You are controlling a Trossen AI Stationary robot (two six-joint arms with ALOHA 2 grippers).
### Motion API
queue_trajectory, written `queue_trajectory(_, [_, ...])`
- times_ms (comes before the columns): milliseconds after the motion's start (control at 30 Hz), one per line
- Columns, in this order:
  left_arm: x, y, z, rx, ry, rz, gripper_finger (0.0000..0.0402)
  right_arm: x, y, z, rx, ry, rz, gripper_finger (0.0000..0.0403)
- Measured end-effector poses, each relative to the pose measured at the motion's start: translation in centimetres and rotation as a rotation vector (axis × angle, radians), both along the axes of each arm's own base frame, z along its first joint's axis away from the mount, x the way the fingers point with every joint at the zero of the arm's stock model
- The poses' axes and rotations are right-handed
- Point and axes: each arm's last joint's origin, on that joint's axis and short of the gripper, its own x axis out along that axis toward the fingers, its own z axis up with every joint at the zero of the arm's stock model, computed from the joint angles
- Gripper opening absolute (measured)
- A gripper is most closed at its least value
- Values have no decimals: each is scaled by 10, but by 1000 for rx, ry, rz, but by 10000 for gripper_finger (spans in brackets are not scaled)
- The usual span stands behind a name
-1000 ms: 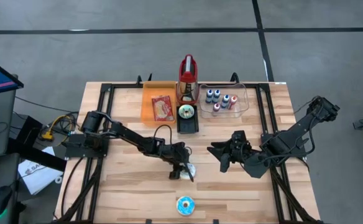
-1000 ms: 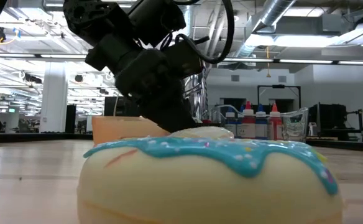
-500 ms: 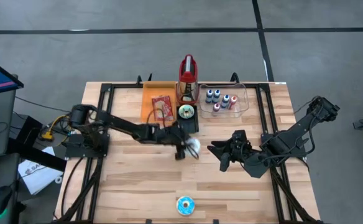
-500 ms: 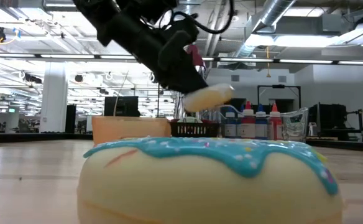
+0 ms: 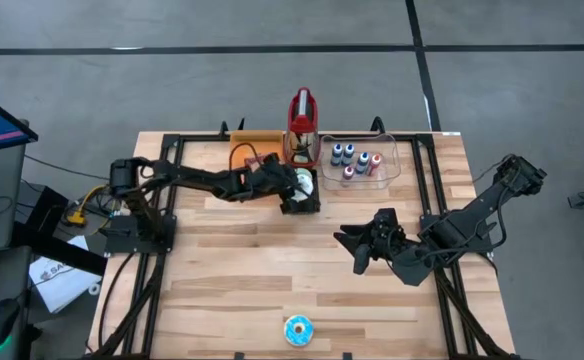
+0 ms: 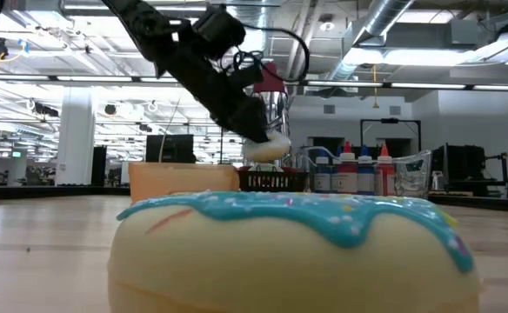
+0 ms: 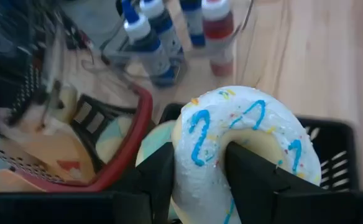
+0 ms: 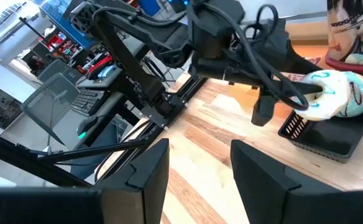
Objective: Pick & Place Food Item
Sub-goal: Put the white donut into the black bin
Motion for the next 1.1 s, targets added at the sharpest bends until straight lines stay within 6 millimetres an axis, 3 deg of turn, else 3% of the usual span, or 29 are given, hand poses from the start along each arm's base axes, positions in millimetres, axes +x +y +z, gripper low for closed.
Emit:
queue_trajectory(433, [12, 2, -34, 90, 74, 26, 134, 2, -4, 0, -4, 5, -16, 164])
queue_trajectory(900, [12, 4, -37, 85, 80, 20, 135, 3, -5, -1, -4, 6, -21, 164])
queue_trajectory(1100, [12, 3, -37, 78, 78, 9, 167, 3, -5, -1, -3, 6, -20, 164])
